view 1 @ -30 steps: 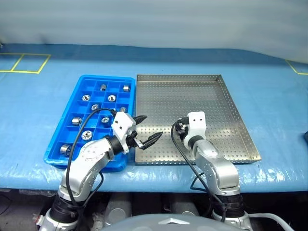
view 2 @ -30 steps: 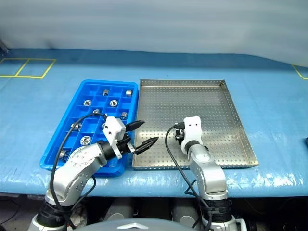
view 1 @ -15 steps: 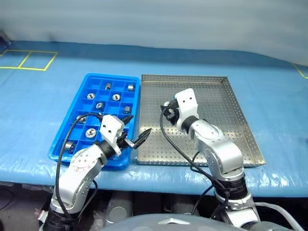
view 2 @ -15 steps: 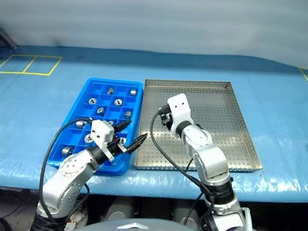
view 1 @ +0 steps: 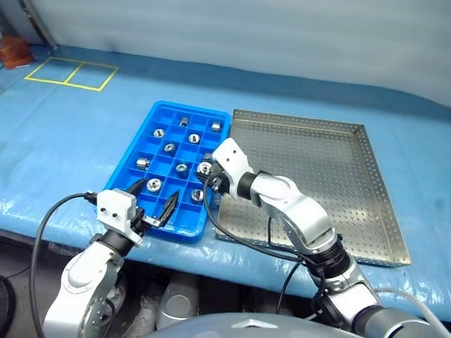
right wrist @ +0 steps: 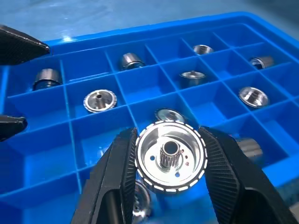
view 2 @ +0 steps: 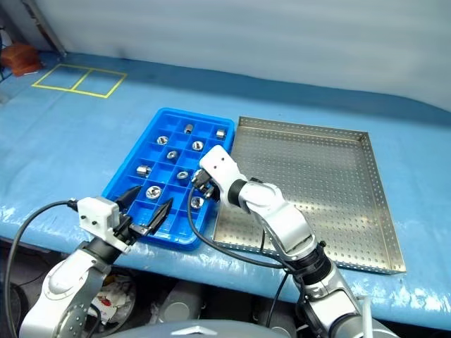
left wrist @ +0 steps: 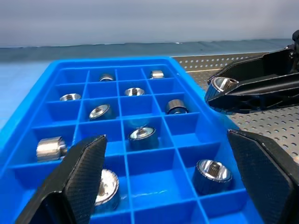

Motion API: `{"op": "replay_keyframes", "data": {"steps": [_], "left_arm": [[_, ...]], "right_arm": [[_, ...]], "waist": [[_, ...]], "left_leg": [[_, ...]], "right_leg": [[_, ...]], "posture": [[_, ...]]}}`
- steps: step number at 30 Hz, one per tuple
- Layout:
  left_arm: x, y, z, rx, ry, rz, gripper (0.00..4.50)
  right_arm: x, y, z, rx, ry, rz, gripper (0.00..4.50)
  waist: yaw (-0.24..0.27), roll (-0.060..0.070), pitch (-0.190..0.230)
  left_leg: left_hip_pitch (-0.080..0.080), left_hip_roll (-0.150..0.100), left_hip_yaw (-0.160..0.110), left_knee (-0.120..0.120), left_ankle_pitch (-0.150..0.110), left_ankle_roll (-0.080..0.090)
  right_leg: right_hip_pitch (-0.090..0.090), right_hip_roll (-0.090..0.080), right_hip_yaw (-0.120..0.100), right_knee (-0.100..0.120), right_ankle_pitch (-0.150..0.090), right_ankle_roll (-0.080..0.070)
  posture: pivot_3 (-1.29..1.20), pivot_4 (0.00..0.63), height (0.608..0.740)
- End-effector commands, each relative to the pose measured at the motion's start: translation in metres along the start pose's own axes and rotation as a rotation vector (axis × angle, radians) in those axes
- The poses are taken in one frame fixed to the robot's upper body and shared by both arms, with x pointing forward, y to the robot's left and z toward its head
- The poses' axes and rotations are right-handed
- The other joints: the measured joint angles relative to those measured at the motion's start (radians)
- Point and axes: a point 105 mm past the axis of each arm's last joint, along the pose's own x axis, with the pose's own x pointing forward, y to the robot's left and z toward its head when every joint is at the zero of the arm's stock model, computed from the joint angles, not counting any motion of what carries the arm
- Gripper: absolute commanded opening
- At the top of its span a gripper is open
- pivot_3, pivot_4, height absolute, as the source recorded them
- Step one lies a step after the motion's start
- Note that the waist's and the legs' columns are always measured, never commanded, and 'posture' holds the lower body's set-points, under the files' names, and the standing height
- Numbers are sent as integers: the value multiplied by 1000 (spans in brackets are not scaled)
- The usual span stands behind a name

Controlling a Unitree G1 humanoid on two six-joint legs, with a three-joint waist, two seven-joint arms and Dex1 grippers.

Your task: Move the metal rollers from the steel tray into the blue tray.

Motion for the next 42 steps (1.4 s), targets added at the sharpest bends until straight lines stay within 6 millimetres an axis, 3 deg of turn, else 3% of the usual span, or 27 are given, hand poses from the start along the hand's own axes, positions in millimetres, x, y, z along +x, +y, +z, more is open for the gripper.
{"op": "replay_keyframes", "data": {"steps": [1,9,17,18,20,25,29,35,42], "left_arm": [[-5,-4,17,18,-66,-7,4500],[-5,-7,16,3,-57,-23,4500],[1,-12,16,-7,-55,-65,4500],[1,-13,16,-7,-54,-70,4500],[2,-13,16,-7,-53,-79,4500],[6,-14,19,2,-57,-107,4500],[15,-11,32,23,-98,-137,4500],[39,-14,53,84,-145,-269,4500],[82,-19,59,178,-147,-394,4500]], "right_arm": [[3,13,11,-26,-51,52,1687],[4,34,-3,43,-24,115,1687],[-5,35,-19,94,24,108,1687],[-6,34,-19,99,25,109,2412],[-9,34,-19,107,28,112,3001],[-14,29,-6,120,-32,81,4471],[-23,16,12,121,-128,38,4471],[-48,-16,16,100,-164,-120,4471],[-85,-44,6,86,-145,-326,4471]], "waist": [[29,0,0],[135,0,0],[194,0,-1],[197,0,-1],[200,0,-1],[199,-1,-1],[196,0,-1],[172,0,-2],[72,1,-2]], "left_leg": [[0,0,0,0,0,0],[-1,3,0,0,-2,-3],[-3,4,1,0,-2,-4],[-4,4,1,0,-2,-4],[-4,4,1,0,-2,-4],[-4,4,1,0,-3,-5],[-5,5,0,0,-3,-5],[-4,5,0,2,-3,-5],[-3,4,-1,2,-2,-5]], "right_leg": [[0,0,-1,0,0,-1],[-3,0,-5,-1,-2,-3],[-8,0,-7,0,-2,-3],[-8,0,-7,0,-2,-3],[-8,0,-8,0,-2,-3],[-9,1,-9,0,-2,-3],[-9,2,-10,0,-2,-3],[-7,1,-10,0,-2,-3],[1,1,-10,0,-2,-3]], "posture": [[554,150,740],[549,150,740],[529,150,740],[529,150,740],[529,150,740],[485,150,740],[445,150,740],[319,150,740],[177,150,740]]}}
